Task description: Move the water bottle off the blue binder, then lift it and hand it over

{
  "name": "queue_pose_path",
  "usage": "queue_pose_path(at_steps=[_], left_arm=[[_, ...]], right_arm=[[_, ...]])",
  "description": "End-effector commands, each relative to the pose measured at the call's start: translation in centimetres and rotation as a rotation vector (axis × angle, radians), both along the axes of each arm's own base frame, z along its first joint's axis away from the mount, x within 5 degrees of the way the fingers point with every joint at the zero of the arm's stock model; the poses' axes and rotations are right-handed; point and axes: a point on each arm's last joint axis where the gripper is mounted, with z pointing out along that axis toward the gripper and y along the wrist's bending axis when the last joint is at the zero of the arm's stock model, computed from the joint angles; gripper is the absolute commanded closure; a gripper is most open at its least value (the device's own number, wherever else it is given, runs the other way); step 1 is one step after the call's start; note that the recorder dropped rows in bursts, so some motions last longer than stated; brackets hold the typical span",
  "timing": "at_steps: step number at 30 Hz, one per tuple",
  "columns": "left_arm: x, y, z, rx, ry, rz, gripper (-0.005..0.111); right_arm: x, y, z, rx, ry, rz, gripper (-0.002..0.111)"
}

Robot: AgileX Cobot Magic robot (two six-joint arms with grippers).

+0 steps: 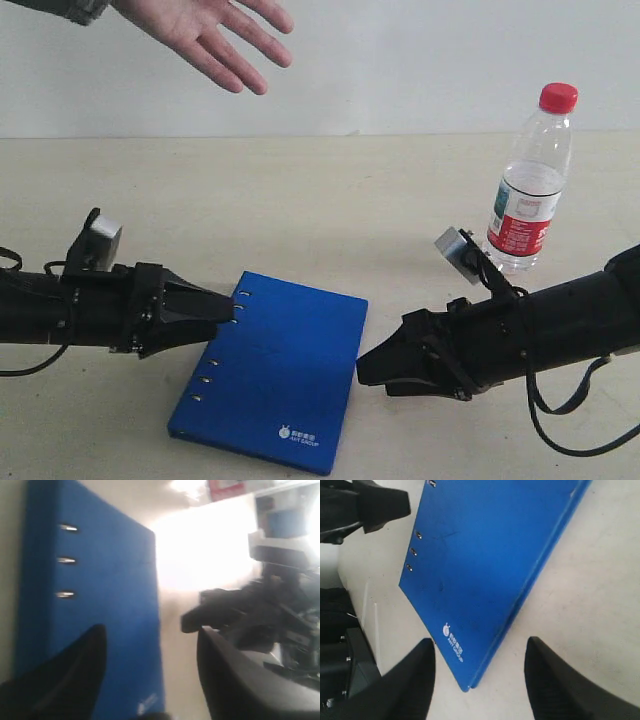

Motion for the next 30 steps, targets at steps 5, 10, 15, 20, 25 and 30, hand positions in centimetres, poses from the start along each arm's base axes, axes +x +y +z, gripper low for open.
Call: queue_pose_path(at_steps=[5,10,15,20,25,30], left_arm=[[0.1,0.2,0.0,0.153,-0.023,0.012,0.054],[0.5,1.3,-0.9,0.33,0.018,0.091,0.054],[-0.5,-0.3,-1.2,0.374,0.035,0.032,0.054],[-0.3,-1.6,1.1,0.404,-0.1,-0.041,0.055],[-1.5,-5.6,1.7,0.576,-0.224,-0.269,0.068],[-1.5,-7.7,2.5,0.567,-0.243,-0.263,0.053]], right_arm=[[0.0,-0.1,0.0,-0.018,-0.003,0.001,0.06],[-0.1,0.0,0.1,-0.008,0.004,0.004,0.06],[-0.1,0.0,0.1,-0.004,0.004,0.006,0.06],[-0.3,0.3,0.5,0.051,0.007,0.026,0.06],[-0.4,0.4,0.7,0.077,0.012,0.034,0.06],[-0.4,0.4,0.7,0.08,0.028,0.025,0.06]])
